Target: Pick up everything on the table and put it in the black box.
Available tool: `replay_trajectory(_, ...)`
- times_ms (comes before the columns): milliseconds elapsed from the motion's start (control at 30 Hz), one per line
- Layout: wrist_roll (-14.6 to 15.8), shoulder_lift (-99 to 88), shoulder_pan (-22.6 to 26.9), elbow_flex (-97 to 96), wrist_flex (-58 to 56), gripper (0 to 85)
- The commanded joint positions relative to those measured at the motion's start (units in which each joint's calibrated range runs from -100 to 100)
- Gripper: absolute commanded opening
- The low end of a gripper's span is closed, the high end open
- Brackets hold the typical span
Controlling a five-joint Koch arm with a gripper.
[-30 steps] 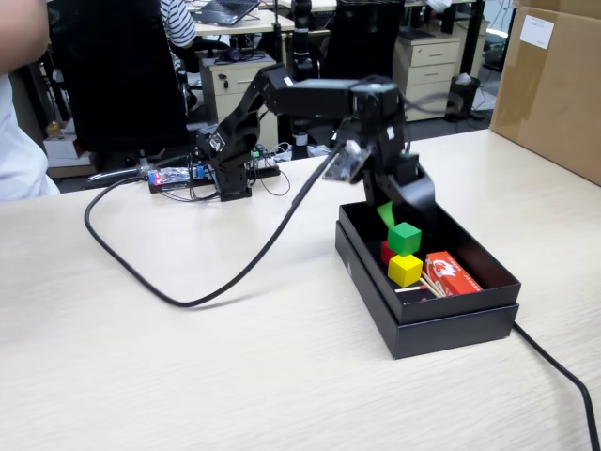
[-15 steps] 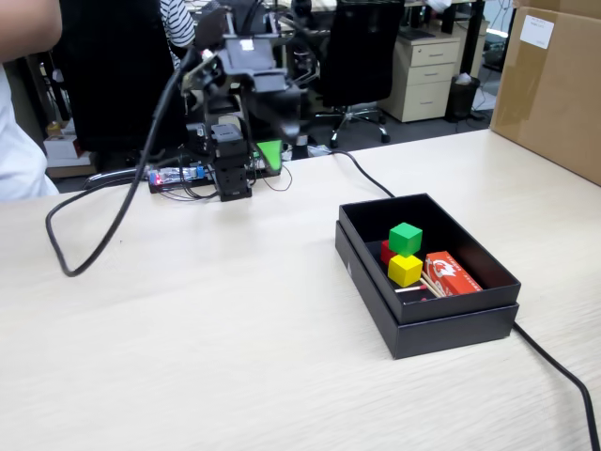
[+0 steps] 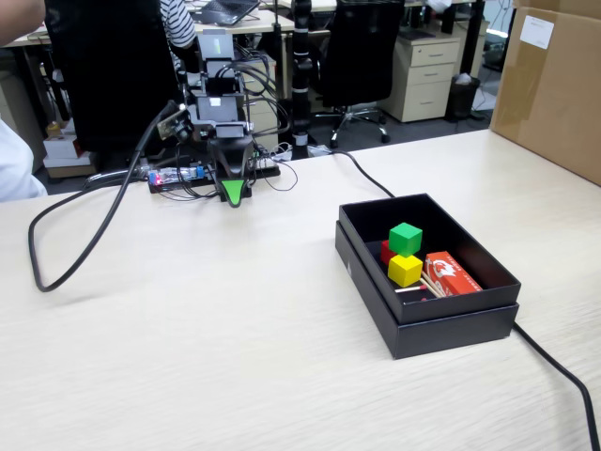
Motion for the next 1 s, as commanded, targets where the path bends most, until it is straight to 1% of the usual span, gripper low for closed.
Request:
replay_trajectory(0, -0.1, -1.7, 0.0, -0.2, 8.5, 50.8)
replay_trajectory(267, -0.2, -1.7, 1.6, -14.2, 21.0, 51.5)
replay_trajectory(567, -0.7, -1.7, 2.5, -25.5, 30.8, 51.7)
replay_trajectory(800, -0.9, -1.7, 2.9, -31.2, 35.1, 51.9)
replay_trajectory(967, -0.7, -1.7, 3.8, -34.1, 35.6, 51.9)
